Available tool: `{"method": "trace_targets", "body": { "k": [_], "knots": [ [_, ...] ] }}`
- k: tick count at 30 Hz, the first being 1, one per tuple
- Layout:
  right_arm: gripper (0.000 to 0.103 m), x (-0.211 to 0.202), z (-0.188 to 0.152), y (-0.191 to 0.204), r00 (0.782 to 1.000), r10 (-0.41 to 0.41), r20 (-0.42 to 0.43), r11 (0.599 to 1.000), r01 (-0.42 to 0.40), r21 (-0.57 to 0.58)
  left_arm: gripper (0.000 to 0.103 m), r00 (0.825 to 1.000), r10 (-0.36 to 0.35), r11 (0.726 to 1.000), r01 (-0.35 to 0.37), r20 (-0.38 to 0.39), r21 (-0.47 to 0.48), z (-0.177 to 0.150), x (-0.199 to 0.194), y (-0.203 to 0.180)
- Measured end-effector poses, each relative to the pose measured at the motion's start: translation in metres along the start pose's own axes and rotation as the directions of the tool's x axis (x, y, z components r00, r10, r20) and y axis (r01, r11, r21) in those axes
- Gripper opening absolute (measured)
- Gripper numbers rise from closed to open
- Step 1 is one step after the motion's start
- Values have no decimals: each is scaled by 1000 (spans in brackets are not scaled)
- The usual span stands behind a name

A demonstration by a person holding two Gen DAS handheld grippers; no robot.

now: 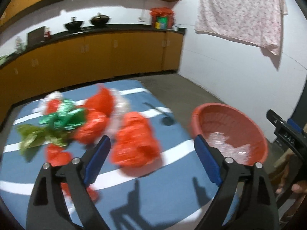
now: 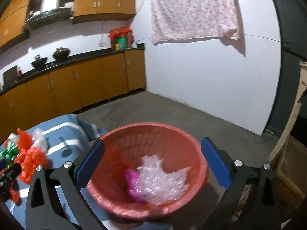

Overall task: Collect trash
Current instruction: 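Grasp a red bag with the left tool while the right tool grasps another red bag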

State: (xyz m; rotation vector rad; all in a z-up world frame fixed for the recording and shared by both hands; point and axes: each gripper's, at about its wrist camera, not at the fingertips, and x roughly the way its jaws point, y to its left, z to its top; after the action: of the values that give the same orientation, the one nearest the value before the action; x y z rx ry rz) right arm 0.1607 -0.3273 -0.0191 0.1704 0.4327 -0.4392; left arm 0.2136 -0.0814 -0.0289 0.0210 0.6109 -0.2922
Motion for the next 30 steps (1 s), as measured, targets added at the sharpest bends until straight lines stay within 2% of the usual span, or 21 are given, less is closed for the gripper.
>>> {"method": "trace_targets", "body": {
  "k": [5,7,8,12,22,24,27,30],
  "knots": [
    [100,-9,-14,35,995,96,-35,995,-98,-35,91,988,157,985,-157,5,-69,-12,-23,57],
    [100,-12,-19,47,990,132,-51,990,-135,-40,91,975,220,970,-221,-27,-104,-21,-24,85],
    [100,-13,-22,53,987,148,-58,988,-151,-44,91,972,229,964,-234,-52,-127,-25,-21,97],
    [100,-19,-31,76,976,198,-89,977,-204,-67,91,967,219,950,-242,-132,-196,-36,-8,126],
    [100,-25,-39,103,964,236,-121,961,-250,-122,91,956,168,939,-229,-239,-255,-48,29,136],
    [100,-24,-40,106,962,242,-127,958,-258,-125,85,957,153,941,-218,-248,-260,-48,36,136],
    [100,-24,-42,111,957,256,-137,952,-274,-137,66,952,137,943,-209,-272,-259,-48,46,137],
    [100,-23,-44,119,952,270,-146,944,-291,-153,61,954,137,941,-209,-265,-266,-49,43,142]
  ]
}}
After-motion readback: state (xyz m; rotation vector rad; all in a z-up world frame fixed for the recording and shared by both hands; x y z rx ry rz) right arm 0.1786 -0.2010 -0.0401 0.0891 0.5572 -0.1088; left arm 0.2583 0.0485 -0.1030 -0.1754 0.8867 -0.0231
